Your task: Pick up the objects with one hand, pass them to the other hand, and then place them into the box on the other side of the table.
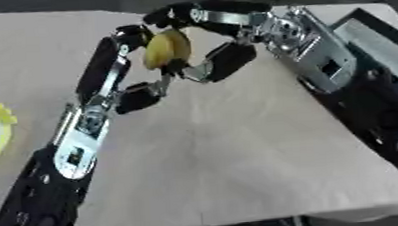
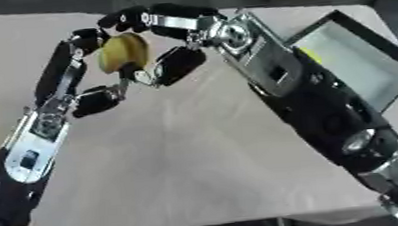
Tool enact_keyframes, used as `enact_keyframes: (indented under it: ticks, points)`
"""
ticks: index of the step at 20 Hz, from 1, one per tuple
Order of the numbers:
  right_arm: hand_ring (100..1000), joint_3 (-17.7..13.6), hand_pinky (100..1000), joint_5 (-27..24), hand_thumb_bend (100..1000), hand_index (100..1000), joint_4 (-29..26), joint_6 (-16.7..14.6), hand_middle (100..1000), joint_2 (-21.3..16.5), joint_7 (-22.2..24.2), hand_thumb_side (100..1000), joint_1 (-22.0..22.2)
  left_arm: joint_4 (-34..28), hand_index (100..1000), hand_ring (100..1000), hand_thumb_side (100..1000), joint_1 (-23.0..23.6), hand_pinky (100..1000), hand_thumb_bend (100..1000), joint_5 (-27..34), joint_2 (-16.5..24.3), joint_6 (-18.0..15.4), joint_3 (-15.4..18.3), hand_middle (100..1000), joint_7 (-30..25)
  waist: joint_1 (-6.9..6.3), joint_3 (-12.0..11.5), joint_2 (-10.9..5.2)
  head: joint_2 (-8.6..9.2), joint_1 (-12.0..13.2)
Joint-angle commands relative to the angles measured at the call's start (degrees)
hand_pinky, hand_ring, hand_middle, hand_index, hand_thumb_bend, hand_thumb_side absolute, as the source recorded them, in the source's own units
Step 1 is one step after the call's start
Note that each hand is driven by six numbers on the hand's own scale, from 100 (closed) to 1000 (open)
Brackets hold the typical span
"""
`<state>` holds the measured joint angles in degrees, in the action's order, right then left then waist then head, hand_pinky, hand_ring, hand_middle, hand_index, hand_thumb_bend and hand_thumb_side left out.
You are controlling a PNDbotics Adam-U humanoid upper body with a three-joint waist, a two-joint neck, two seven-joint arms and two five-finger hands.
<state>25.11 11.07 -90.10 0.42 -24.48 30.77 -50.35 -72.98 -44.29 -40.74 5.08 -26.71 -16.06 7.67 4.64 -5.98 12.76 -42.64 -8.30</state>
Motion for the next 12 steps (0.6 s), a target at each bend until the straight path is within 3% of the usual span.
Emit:
enact_keyframes:
  ticks: [1, 6, 8, 12]
  points:
    - [1000, -0.7, 1000, 0.7, 100, 990, 0.5, 0.0, 983, -1.2, -0.3, 233, -0.6, -1.3, 590, 515, 235, -0.9, 623, 100, 0.4, -0.1, -0.9, -0.2, 488, 0.7, -0.28, -0.1, -0.71, 0.7, -0.7]
    - [1000, -0.6, 1000, 0.1, 100, 936, 2.3, 0.5, 914, -0.6, -0.4, 188, -0.4, -1.4, 588, 515, 235, -0.8, 621, 100, 0.9, -0.2, -2.3, -0.4, 488, 1.2, -0.26, -0.3, -0.5, 1.07, -1.4]
    - [1000, -0.6, 1000, -0.5, 100, 874, 2.5, 0.8, 835, -0.6, -0.9, 100, -0.4, -1.4, 589, 515, 236, -0.8, 622, 100, 1.1, -0.2, -2.7, -0.5, 488, 1.5, -0.27, -0.3, -0.45, 1.18, -1.5]
    - [946, -0.5, 998, -1.5, 100, 720, 2.7, 1.9, 672, -0.4, -2.5, 100, -0.3, -1.5, 589, 515, 242, -0.7, 622, 100, 1.3, -0.4, -3.5, -0.7, 487, 1.8, -0.27, -0.3, -0.35, 1.25, -1.6]
